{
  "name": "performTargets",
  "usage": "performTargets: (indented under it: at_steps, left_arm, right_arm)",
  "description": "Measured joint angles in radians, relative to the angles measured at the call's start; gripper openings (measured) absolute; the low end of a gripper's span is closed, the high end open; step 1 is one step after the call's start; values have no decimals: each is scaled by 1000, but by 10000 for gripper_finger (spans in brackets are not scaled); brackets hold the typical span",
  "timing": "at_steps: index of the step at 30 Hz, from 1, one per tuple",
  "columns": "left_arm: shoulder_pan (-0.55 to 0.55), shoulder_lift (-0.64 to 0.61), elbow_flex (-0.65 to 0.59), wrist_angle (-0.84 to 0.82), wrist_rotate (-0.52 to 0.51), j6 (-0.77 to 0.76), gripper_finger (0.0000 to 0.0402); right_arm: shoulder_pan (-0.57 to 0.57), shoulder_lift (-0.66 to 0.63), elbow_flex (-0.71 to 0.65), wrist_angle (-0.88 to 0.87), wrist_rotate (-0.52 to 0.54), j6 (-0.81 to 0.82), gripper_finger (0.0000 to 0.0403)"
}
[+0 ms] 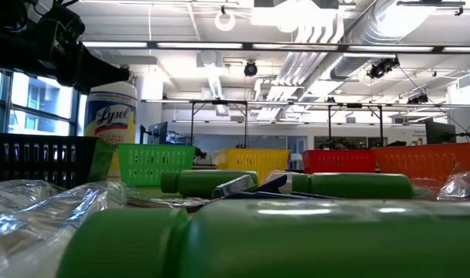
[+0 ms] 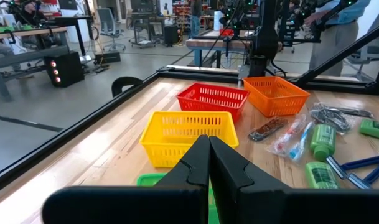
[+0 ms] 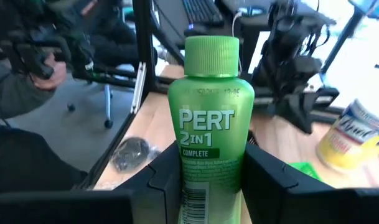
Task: Pick & Place Travel size toiletries
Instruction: Put the green shampoo into the yellow bin
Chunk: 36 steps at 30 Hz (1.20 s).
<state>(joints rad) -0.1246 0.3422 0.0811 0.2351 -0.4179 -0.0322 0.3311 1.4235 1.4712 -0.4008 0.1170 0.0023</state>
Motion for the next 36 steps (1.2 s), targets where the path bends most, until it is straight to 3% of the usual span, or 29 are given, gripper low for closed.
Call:
performTargets:
  at_steps: [4,13,21,36]
  left_arm:
    - [0,0,0,-1,0,0,0]
    - [0,0,0,-8,0,0,0]
    - [0,0,0,-8,-1,0,0]
    - [0,0,0,6,-16,50,0]
  right_arm:
    - [-45,-93,-95,80,-54,-34,118]
    - [-151,-460,-596,419,-95,24,120]
    - [-157,-733,-909,580,-81,46,123]
    - [-157,-911,-1284,811,-17,63,121]
